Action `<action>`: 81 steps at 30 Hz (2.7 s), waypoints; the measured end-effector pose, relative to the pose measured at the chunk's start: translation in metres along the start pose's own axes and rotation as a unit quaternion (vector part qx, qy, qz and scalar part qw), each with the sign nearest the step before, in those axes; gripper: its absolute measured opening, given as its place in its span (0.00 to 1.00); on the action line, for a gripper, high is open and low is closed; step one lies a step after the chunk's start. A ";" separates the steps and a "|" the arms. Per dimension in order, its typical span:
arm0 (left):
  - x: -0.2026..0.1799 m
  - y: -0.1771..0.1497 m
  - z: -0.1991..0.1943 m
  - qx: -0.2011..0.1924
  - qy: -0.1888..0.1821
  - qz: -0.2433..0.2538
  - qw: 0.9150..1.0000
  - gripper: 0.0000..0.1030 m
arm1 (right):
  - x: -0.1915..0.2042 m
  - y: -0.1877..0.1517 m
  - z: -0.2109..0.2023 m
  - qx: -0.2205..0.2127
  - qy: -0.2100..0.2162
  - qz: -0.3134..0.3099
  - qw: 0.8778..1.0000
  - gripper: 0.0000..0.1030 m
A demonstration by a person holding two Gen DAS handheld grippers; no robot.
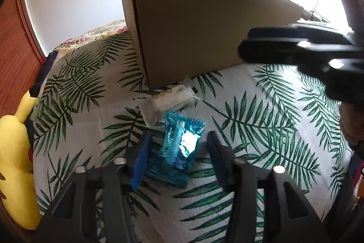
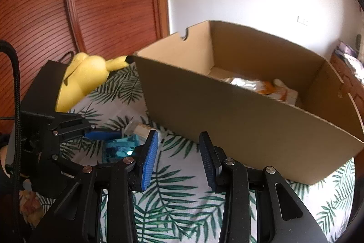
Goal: Organize snacks
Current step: 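Move the left tool down onto the blue wrapper and close on it, then grasp the white wrapped snack with the right tool while the left tool holds the blue wrapper, then lift the blue wrapper and white snack and carry both over the box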
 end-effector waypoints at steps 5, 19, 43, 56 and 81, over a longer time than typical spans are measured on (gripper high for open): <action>0.009 -0.005 -0.007 -0.004 -0.010 -0.020 1.000 0.22 | 0.006 0.002 0.014 0.009 0.017 -0.004 1.000 0.36; 0.049 -0.009 -0.047 -0.045 -0.001 -0.069 0.997 0.20 | 0.034 0.013 0.067 0.034 0.062 -0.061 0.996 0.36; 0.054 -0.012 -0.057 -0.056 0.008 -0.092 0.994 0.20 | 0.040 -0.002 0.071 0.075 0.070 -0.100 0.990 0.19; 0.011 0.005 -0.071 -0.078 -0.010 -0.074 0.994 0.20 | 0.024 -0.018 0.000 0.029 0.046 -0.050 0.997 0.19; -0.080 0.042 -0.080 -0.113 -0.052 -0.041 0.991 0.20 | -0.045 -0.053 -0.107 -0.034 -0.028 0.038 0.998 0.19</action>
Point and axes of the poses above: each gripper's, at about its wrist camera, not at the fingertips, and z roughly the way its jaws point, x to its left, y to its top, the point moved 4 cm from there along z, roughly the way its jaws point, and after that the axes turned 10 degrees about -z, right-handed, at the moved point
